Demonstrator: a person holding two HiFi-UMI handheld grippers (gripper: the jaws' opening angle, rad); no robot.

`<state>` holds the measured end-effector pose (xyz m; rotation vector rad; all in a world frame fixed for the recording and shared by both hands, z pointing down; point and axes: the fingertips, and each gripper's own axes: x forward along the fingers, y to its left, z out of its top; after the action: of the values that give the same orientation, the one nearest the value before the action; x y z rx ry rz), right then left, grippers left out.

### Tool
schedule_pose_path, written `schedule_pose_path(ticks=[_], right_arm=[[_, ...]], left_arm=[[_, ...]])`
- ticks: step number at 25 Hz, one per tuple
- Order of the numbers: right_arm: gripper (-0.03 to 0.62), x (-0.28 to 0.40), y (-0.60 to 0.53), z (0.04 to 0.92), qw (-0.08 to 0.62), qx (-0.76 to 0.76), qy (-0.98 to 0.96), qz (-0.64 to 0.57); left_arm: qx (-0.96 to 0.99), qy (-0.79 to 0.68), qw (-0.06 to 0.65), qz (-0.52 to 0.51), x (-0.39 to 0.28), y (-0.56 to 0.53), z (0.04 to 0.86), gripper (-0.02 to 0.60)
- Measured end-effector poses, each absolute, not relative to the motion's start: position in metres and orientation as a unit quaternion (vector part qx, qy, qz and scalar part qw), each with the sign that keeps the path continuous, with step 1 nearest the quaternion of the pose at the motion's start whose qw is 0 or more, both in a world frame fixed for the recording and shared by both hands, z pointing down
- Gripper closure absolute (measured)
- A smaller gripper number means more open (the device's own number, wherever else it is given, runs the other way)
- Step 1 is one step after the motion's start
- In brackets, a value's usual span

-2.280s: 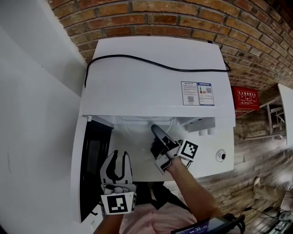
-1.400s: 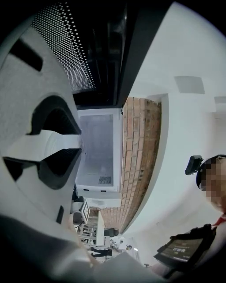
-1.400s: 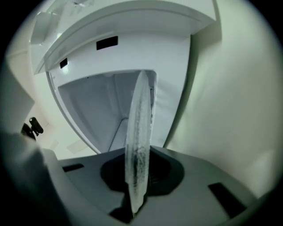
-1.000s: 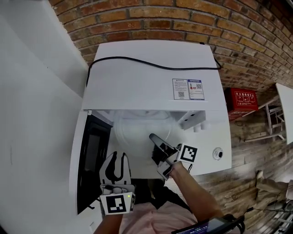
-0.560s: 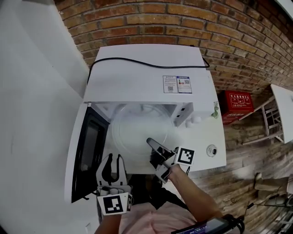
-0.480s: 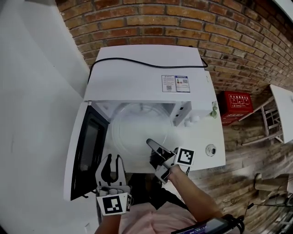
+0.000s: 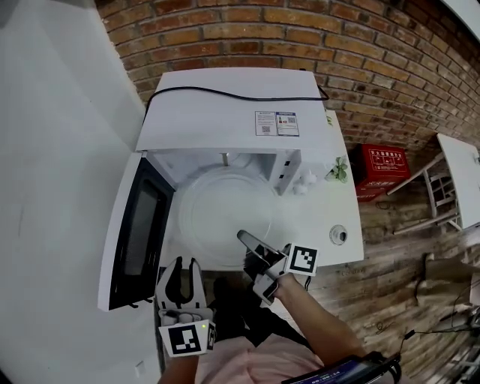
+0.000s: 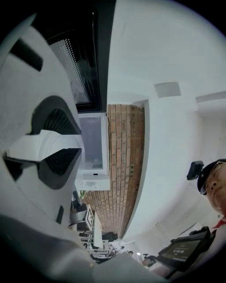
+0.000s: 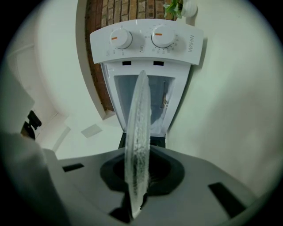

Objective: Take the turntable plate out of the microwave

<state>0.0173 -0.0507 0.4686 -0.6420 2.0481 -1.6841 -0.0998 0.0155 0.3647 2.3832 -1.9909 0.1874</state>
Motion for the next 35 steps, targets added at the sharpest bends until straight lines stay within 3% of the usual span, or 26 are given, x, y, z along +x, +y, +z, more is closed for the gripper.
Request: schedule_pose_path(ticks=[35], right_arm=[[0.565, 0.009, 0.014, 0.486, 0.224, -0.294, 0.696, -0.616]], left_arm=[[0.805, -0.59, 0.013, 0.062, -0.119, 0.067, 0.365, 0.486]])
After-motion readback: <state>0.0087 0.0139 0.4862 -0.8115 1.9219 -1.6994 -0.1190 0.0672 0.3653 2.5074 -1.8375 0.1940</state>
